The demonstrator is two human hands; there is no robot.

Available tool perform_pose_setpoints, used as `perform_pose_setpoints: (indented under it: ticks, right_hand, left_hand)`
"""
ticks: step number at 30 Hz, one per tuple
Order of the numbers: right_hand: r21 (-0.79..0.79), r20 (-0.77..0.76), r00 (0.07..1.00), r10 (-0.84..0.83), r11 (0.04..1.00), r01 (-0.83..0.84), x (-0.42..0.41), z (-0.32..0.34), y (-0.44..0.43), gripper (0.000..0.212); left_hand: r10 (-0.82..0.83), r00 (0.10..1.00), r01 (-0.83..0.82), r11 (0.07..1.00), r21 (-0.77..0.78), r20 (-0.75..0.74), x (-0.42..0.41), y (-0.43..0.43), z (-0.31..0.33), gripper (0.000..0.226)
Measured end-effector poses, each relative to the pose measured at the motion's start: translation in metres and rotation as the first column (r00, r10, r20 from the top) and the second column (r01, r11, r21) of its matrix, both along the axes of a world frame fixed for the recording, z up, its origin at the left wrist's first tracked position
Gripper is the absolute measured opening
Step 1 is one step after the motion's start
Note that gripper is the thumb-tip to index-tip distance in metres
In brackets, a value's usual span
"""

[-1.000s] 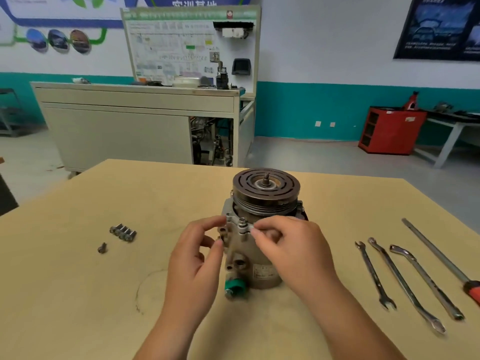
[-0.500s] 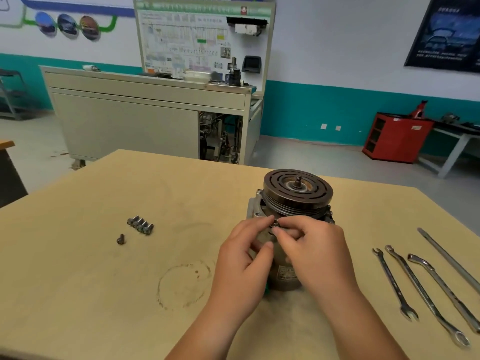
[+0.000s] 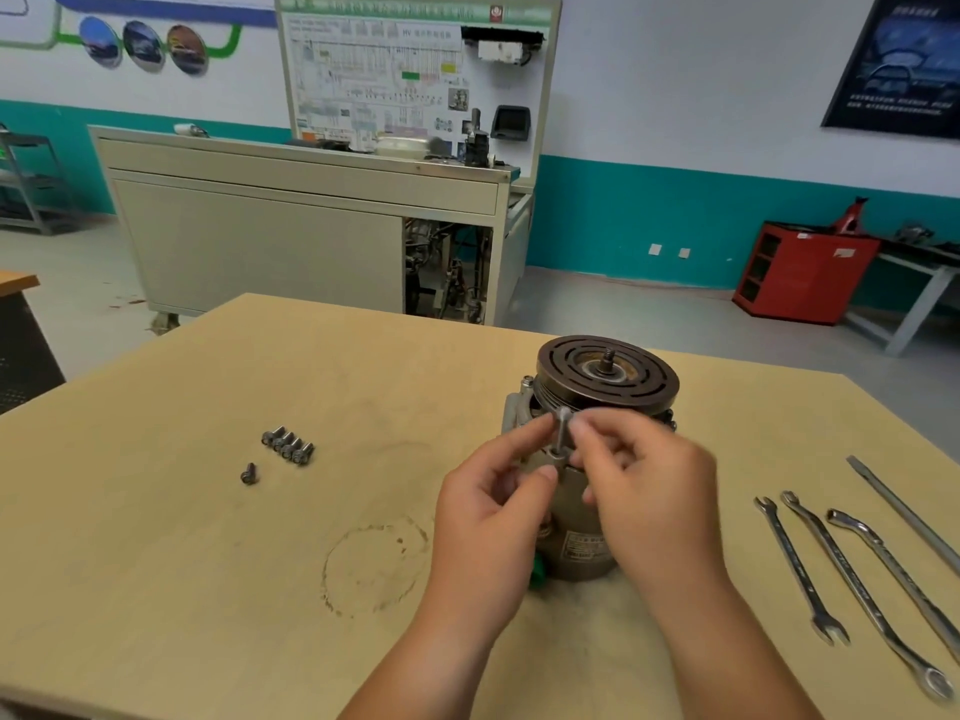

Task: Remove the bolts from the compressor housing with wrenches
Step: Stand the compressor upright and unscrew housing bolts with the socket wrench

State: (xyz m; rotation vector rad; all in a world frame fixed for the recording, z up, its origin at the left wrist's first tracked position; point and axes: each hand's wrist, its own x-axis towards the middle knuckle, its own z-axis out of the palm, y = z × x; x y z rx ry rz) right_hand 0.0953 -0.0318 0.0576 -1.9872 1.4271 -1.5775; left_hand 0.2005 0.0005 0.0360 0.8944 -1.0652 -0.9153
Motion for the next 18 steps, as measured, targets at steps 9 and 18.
perform_pose_setpoints:
  ticks: [9,18]
  right_hand:
    - [0.04,-0.097,0.994,0.043,0.998,-0.039,0.009,-0.005,0.003,0.013]
    - [0.295,0.019,0.99,0.136,0.946,-0.136,-0.004,-0.104,0.043,0.049]
  left_hand:
    - [-0.085,0.992,0.085,0.996,-0.004,-0.094,-0.007,-0.004,-0.008,0.048]
    - [0.239,0.644,-0.392,0.919,0.045,0.726,0.125,0.009,-0.072,0.035]
